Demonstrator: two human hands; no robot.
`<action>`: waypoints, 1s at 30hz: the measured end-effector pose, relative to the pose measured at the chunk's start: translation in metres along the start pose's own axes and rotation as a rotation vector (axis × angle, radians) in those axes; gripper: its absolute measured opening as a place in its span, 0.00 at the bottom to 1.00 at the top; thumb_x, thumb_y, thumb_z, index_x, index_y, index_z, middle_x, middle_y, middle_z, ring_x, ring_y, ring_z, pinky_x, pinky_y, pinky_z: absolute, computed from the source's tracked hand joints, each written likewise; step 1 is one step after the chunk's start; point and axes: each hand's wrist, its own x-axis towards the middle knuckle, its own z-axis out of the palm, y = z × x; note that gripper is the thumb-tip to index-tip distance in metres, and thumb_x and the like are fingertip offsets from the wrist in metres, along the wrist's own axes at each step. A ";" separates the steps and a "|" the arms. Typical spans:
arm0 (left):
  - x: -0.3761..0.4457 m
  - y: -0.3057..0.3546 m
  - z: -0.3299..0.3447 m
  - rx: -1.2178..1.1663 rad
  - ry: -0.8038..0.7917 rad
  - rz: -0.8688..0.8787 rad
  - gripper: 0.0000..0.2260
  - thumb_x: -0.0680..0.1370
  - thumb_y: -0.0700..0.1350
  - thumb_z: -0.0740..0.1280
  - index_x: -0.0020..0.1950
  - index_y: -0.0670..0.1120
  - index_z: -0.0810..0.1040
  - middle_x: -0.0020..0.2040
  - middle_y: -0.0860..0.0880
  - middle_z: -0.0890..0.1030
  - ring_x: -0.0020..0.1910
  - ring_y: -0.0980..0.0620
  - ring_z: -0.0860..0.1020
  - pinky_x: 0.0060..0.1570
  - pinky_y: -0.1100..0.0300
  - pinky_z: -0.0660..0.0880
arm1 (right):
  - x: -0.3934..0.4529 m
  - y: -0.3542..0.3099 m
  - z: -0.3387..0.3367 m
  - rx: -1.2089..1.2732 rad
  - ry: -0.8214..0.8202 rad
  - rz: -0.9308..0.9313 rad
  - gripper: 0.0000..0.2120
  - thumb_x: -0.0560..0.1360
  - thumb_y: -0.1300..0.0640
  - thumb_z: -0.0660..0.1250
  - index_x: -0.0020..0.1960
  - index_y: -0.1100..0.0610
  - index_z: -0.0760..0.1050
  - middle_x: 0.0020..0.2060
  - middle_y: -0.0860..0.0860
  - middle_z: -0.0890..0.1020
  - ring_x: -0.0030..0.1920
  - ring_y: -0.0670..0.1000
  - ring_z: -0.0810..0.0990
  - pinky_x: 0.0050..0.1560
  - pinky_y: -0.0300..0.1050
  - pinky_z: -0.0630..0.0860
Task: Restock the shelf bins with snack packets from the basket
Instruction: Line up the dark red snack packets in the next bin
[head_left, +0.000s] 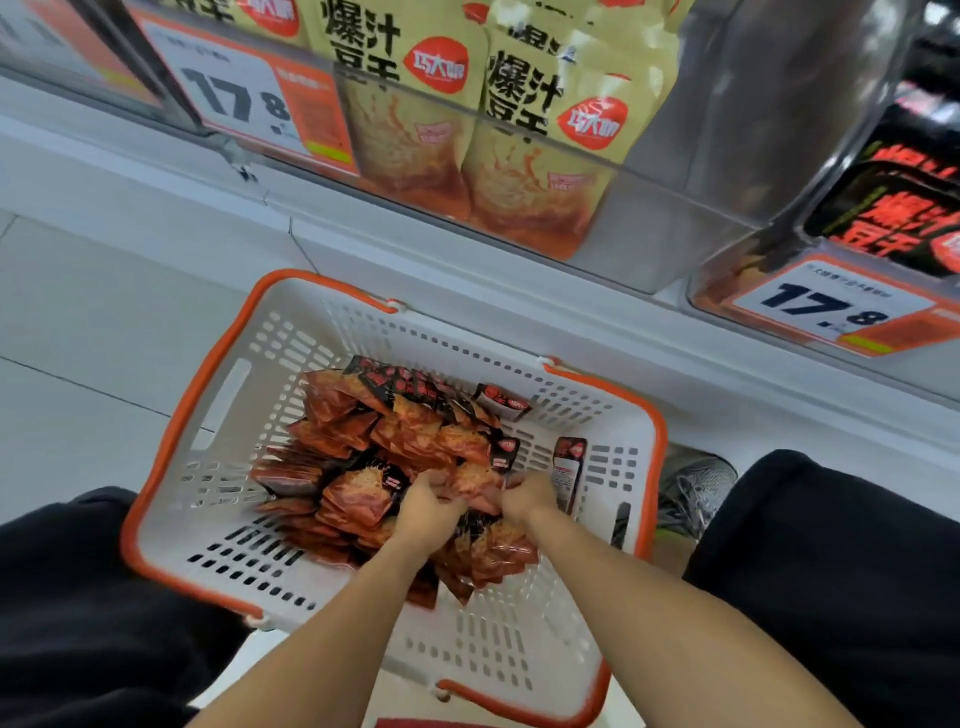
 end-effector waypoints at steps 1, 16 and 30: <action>0.000 0.000 0.000 0.021 0.014 -0.008 0.14 0.76 0.43 0.73 0.57 0.45 0.72 0.49 0.49 0.78 0.50 0.49 0.78 0.49 0.57 0.74 | -0.006 -0.001 -0.004 -0.052 -0.063 0.017 0.15 0.69 0.49 0.79 0.46 0.59 0.79 0.48 0.53 0.83 0.49 0.53 0.82 0.53 0.45 0.79; -0.131 0.117 -0.016 0.013 -0.197 0.655 0.19 0.79 0.39 0.70 0.32 0.50 0.67 0.24 0.60 0.69 0.26 0.63 0.67 0.33 0.67 0.64 | -0.179 -0.079 -0.210 -0.539 -0.142 -0.600 0.14 0.71 0.49 0.77 0.52 0.52 0.77 0.45 0.50 0.84 0.40 0.50 0.86 0.40 0.44 0.81; -0.221 0.261 -0.020 0.109 0.301 1.383 0.22 0.80 0.40 0.65 0.74 0.45 0.67 0.71 0.52 0.71 0.72 0.57 0.67 0.71 0.66 0.61 | -0.314 -0.075 -0.344 -0.341 0.826 -1.230 0.13 0.76 0.50 0.70 0.59 0.51 0.77 0.45 0.41 0.80 0.42 0.44 0.76 0.45 0.43 0.70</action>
